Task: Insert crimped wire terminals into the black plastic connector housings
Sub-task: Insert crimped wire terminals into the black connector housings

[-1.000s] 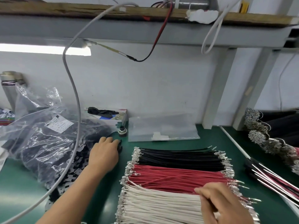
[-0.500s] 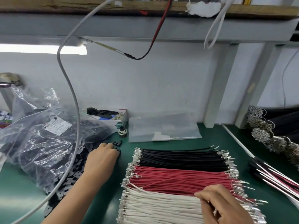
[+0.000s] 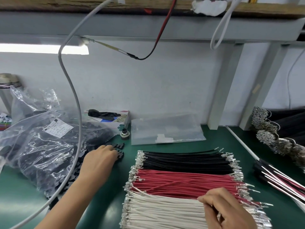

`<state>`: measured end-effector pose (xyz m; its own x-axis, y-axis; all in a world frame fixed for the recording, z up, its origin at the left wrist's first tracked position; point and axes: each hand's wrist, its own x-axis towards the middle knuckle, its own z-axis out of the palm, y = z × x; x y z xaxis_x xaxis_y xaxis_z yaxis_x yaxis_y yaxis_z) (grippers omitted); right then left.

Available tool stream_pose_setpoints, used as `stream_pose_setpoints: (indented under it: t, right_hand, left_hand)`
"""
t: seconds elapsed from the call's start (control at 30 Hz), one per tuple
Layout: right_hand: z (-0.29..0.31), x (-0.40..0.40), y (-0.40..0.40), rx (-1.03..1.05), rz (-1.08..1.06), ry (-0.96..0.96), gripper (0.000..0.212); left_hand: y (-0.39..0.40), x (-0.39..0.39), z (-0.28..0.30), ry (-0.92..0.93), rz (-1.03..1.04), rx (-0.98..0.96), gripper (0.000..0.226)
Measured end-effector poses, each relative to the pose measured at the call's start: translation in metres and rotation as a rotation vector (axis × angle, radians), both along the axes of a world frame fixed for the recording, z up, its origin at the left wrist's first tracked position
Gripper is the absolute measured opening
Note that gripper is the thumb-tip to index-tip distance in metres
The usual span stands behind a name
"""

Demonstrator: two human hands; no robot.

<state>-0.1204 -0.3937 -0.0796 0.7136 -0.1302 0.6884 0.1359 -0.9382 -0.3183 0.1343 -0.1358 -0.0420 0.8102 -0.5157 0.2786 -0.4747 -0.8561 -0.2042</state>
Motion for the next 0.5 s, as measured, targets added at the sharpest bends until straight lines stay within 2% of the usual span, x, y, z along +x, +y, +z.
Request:
stream_pose_setpoints:
  t: [0.07, 0.2, 0.27, 0.33, 0.4, 0.5]
  right_hand:
    - [-0.002, 0.001, -0.001, -0.008, -0.027, -0.009, 0.022]
    - [0.002, 0.001, 0.002, -0.023, -0.064, -0.028, 0.021]
    - [0.005, 0.002, 0.006, -0.007, -0.088, -0.028, 0.021]
    - [0.011, 0.004, 0.01, 0.023, -0.113, -0.027, 0.019]
    - [0.018, 0.009, 0.013, 0.054, -0.151, -0.016, 0.016]
    - [0.031, 0.026, 0.013, 0.144, -0.209, 0.125, 0.033]
  left_hand:
    - [-0.001, -0.008, 0.005, -0.063, -0.012, -0.142, 0.017]
    - [-0.007, -0.028, 0.002, -0.107, -0.089, -0.763, 0.025]
    - [-0.016, -0.04, -0.005, -0.029, -0.162, -0.98, 0.022]
    - [-0.021, -0.046, -0.013, 0.144, -0.198, -1.162, 0.02]
    - [-0.018, -0.044, -0.021, 0.269, -0.22, -1.166, 0.027]
    - [-0.005, -0.04, -0.027, 0.254, -0.285, -0.901, 0.024]
